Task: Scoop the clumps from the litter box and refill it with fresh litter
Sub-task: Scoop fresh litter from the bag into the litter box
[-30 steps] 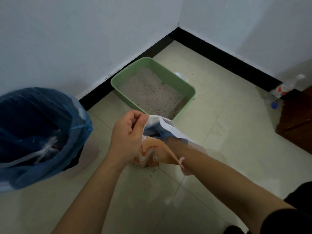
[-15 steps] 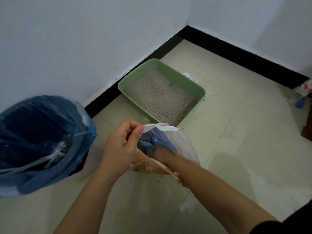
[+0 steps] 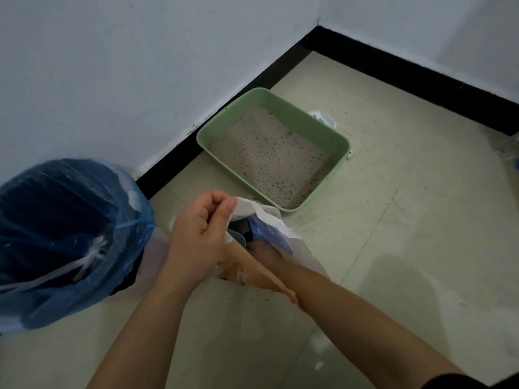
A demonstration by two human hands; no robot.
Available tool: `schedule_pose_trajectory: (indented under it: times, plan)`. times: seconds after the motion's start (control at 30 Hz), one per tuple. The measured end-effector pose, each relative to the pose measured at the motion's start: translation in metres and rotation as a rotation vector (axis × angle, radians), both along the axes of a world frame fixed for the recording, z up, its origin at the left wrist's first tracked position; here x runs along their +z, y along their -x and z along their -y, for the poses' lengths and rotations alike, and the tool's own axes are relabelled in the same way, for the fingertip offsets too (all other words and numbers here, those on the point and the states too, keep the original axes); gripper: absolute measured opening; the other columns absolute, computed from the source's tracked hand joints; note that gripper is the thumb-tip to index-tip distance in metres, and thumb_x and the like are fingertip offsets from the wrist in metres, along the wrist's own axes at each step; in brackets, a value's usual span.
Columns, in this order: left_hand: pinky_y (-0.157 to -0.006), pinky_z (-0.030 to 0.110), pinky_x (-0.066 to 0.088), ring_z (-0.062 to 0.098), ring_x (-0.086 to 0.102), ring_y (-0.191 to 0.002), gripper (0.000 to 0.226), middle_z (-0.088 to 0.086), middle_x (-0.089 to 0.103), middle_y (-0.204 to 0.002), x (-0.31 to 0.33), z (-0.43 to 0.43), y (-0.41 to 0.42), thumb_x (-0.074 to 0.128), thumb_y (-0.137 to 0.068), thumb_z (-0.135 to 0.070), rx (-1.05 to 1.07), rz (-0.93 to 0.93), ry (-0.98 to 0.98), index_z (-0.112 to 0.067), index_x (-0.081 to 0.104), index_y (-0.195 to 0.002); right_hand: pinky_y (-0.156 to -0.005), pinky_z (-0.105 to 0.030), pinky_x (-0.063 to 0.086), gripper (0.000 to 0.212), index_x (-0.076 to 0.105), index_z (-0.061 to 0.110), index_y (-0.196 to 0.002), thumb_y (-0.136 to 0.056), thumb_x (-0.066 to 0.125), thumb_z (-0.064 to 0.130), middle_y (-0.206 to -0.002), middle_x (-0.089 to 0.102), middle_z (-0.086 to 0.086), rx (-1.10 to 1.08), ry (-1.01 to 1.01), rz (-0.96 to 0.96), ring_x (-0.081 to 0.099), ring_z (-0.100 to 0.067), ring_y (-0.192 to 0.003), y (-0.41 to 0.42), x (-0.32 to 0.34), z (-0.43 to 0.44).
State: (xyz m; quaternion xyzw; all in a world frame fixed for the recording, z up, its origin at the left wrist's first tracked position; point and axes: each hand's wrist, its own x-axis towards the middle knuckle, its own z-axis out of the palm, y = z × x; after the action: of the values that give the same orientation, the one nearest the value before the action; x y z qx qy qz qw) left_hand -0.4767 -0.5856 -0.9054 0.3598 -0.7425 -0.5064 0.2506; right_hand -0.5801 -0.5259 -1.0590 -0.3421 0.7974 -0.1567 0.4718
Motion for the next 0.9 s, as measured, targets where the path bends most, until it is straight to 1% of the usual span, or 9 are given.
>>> schedule_pose_trajectory:
  times: [0.1, 0.13, 0.2, 0.3, 0.43, 0.5, 0.63, 0.8, 0.9]
  plan:
    - [-0.059, 0.008, 0.045, -0.006, 0.058, -0.065, 0.014, -0.020, 0.064, -0.069, 0.003, 0.007, 0.000, 0.055, -0.098, -0.010, 0.028, -0.021, 0.005, -0.009, 0.061, -0.086, -0.080, -0.039, 0.057, 0.047, 0.066, 0.028, -0.101, -0.087, 0.045, 0.067, -0.094, 0.070, 0.006, -0.003, -0.005, 0.077, 0.067, -0.016, -0.084, 0.008, 0.003, -0.011]
    - [-0.058, 0.007, 0.044, -0.007, 0.058, -0.064, 0.014, -0.022, 0.064, -0.068, 0.004, 0.009, 0.000, 0.054, -0.098, -0.008, 0.041, -0.026, 0.008, -0.009, 0.061, -0.085, -0.078, -0.039, 0.057, 0.046, 0.066, 0.029, -0.100, -0.087, 0.045, 0.067, -0.091, 0.070, 0.008, -0.010, 0.010, 0.105, 0.067, -0.014, -0.082, 0.011, 0.006, -0.013]
    - [-0.057, 0.008, 0.044, -0.007, 0.057, -0.062, 0.013, -0.018, 0.064, -0.068, 0.005, 0.014, -0.002, 0.054, -0.098, -0.008, 0.077, -0.035, 0.021, -0.007, 0.061, -0.087, -0.071, -0.030, 0.049, 0.034, 0.062, 0.023, -0.088, -0.094, 0.045, 0.052, -0.081, 0.064, 0.004, -0.026, 0.042, 0.103, 0.060, -0.012, -0.075, 0.019, 0.035, -0.017]
    - [-0.059, 0.014, 0.046, -0.004, 0.055, -0.064, 0.014, -0.008, 0.062, -0.073, 0.004, 0.021, -0.003, 0.055, -0.098, -0.015, 0.139, -0.039, 0.008, -0.010, 0.063, -0.088, -0.058, -0.027, 0.037, 0.032, 0.050, 0.024, -0.068, -0.098, 0.046, 0.032, -0.066, 0.055, 0.000, -0.015, 0.148, -0.001, 0.050, -0.012, -0.063, 0.029, 0.083, -0.021]
    - [-0.068, 0.036, 0.051, 0.007, 0.059, -0.071, 0.014, -0.005, 0.065, -0.078, 0.003, 0.029, 0.000, 0.057, -0.098, -0.023, 0.215, -0.009, -0.039, -0.018, 0.064, -0.086, -0.056, -0.027, 0.038, 0.040, 0.051, 0.020, -0.060, -0.097, 0.046, 0.032, -0.061, 0.054, 0.001, 0.046, 0.123, -0.092, 0.049, -0.012, -0.057, 0.038, 0.120, -0.029]
    - [-0.070, 0.039, 0.052, 0.010, 0.060, -0.073, 0.014, -0.006, 0.066, -0.079, 0.006, 0.031, 0.002, 0.057, -0.098, -0.026, 0.237, 0.014, -0.025, -0.021, 0.066, -0.087, -0.056, -0.029, 0.040, 0.040, 0.055, 0.016, -0.060, -0.095, 0.047, 0.034, -0.063, 0.059, -0.005, 0.041, 0.135, -0.146, 0.051, -0.015, -0.057, 0.050, 0.140, -0.035]
    - [-0.061, 0.027, 0.044, -0.003, 0.053, -0.062, 0.016, -0.005, 0.064, -0.075, 0.006, 0.036, 0.008, 0.056, -0.098, -0.027, 0.278, 0.015, 0.012, -0.022, 0.064, -0.085, -0.058, -0.034, 0.045, 0.041, 0.061, 0.005, -0.064, -0.092, 0.050, 0.034, -0.070, 0.064, -0.019, 0.012, 0.176, -0.205, 0.051, -0.017, -0.056, 0.081, 0.173, -0.053]
    - [-0.053, 0.009, 0.041, -0.011, 0.056, -0.062, 0.017, -0.009, 0.063, -0.074, 0.001, 0.041, 0.015, 0.057, -0.098, -0.022, 0.311, -0.020, -0.014, -0.017, 0.063, -0.082, -0.053, -0.026, 0.040, 0.038, 0.052, 0.016, -0.056, -0.092, 0.050, 0.029, -0.052, 0.054, 0.003, -0.049, 0.212, -0.208, 0.044, -0.008, -0.045, 0.109, 0.197, -0.075]
    - [-0.050, 0.008, 0.042, -0.011, 0.058, -0.063, 0.019, -0.010, 0.063, -0.074, 0.000, 0.043, 0.019, 0.057, -0.098, -0.022, 0.329, -0.020, -0.020, -0.017, 0.061, -0.080, -0.050, -0.023, 0.036, 0.038, 0.048, 0.017, -0.054, -0.092, 0.049, 0.025, -0.050, 0.050, 0.004, -0.073, 0.215, -0.154, 0.040, -0.010, -0.044, 0.114, 0.204, -0.085]
